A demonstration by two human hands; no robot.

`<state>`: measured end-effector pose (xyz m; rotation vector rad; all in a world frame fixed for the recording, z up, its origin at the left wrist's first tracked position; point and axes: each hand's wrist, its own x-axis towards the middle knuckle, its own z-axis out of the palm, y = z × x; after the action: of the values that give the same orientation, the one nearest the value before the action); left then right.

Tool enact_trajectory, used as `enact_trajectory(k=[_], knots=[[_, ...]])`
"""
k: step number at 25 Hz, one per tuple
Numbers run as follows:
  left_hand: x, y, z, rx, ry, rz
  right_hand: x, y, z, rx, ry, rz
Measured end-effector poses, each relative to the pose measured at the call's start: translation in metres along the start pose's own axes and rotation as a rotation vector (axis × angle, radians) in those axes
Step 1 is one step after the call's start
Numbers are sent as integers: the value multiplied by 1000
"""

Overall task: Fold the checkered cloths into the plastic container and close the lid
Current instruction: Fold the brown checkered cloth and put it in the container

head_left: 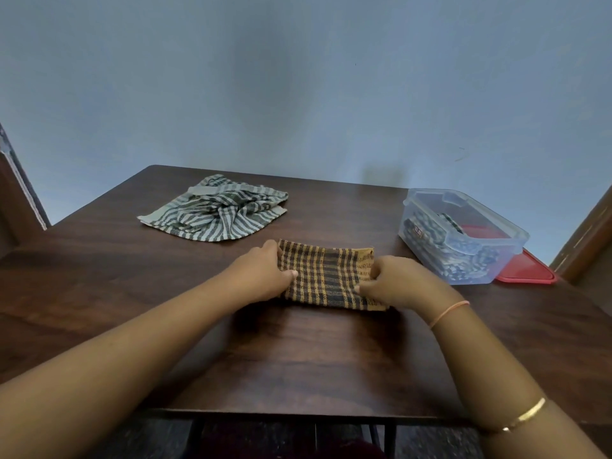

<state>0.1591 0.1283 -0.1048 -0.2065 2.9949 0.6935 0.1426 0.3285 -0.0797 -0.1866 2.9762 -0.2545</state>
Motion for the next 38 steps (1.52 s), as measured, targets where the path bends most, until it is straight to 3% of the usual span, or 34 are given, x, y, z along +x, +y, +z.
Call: enact_trajectory(k=[3, 7, 12, 15, 20, 25, 29, 32, 34, 38], knots=[[0, 5, 1, -205, -45, -70, 5, -2, 6, 92, 7, 49], [-9, 8, 5, 21, -8, 19, 19, 6, 7, 543, -67, 89], [-21, 18, 13, 290, 240, 329, 30, 6, 11, 920, -9, 102], [-17, 21, 15, 225, 92, 280, 30, -6, 5, 888, 116, 5], [-2, 10, 5, 251, -81, 203, 16, -44, -3, 634, 222, -372], [1, -4, 5, 159, -74, 200, 14, -63, 18, 403, 86, -555], [10, -21, 1, -153, -86, 170, 12, -57, 19, 541, -39, -524], [13, -31, -5, -454, -195, 168, 7, -49, 14, 686, -280, -574], [9, -35, -8, -337, -214, 225, 7, -44, 12, 772, -366, -582], [-7, -36, -11, 237, -112, 450, 10, -28, 11, 850, -328, -554]])
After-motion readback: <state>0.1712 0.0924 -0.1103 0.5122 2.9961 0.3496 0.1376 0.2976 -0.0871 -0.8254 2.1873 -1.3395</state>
